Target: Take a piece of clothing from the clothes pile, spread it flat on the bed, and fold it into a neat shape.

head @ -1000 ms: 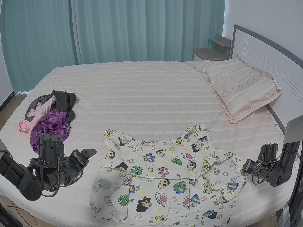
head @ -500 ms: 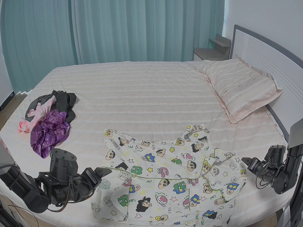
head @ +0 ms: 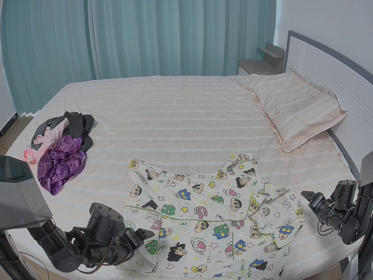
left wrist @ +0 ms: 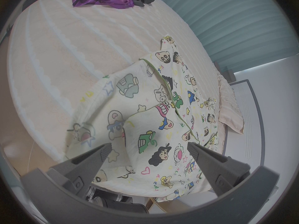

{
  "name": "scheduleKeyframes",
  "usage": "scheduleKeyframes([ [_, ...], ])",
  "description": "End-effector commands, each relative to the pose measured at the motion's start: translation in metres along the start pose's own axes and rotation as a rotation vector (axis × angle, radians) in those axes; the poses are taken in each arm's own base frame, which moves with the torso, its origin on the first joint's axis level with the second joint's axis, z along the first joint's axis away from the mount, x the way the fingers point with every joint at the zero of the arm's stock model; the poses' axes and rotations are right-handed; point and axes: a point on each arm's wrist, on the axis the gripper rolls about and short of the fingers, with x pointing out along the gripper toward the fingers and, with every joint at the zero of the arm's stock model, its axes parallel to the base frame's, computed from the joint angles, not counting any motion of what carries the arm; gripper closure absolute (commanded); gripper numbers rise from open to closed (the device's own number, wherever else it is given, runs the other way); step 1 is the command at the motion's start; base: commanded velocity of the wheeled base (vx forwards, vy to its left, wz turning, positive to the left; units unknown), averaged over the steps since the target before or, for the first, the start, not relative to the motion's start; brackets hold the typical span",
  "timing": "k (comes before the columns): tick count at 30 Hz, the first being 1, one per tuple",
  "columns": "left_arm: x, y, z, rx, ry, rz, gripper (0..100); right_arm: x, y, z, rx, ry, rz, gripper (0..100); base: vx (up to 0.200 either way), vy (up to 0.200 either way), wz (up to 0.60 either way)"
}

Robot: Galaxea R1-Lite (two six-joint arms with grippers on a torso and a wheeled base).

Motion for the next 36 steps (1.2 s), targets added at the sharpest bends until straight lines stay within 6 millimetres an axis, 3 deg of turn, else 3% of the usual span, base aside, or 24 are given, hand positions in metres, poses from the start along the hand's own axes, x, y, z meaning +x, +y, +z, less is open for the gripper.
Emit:
scheduleKeyframes([
  [1, 0.014, 0.002, -0.009, 0.019, 0.013, 0.042, 0, -0.004, -0.002, 0.000, 0.003, 0.003, -0.006, 0, 0.000, 0.000, 0.00],
  [11, 0.033, 0.003, -0.028, 0.100, -0.057, 0.120, 0, -0.004, -0.002, 0.000, 0.005, 0.013, 0.006, 0, 0.000, 0.000, 0.00],
  [20, 0.042, -0.001, -0.026, 0.099, -0.094, 0.128, 0, -0.004, -0.002, 0.001, 0.007, 0.011, 0.006, 0, 0.000, 0.000, 0.00],
  [21, 0.042, -0.001, -0.026, 0.100, -0.099, 0.131, 100, -0.004, -0.002, 0.001, 0.007, 0.012, 0.007, 0, 0.000, 0.000, 0.00],
  [26, 0.042, 0.004, -0.019, 0.089, -0.171, 0.168, 100, -0.004, -0.002, 0.001, 0.005, 0.013, 0.008, 0, 0.000, 0.000, 0.00],
  [36, 0.017, -0.003, 0.029, 0.113, -0.322, 0.128, 100, -0.004, -0.002, 0.000, 0.004, 0.014, 0.007, 0, 0.000, 0.000, 0.00],
])
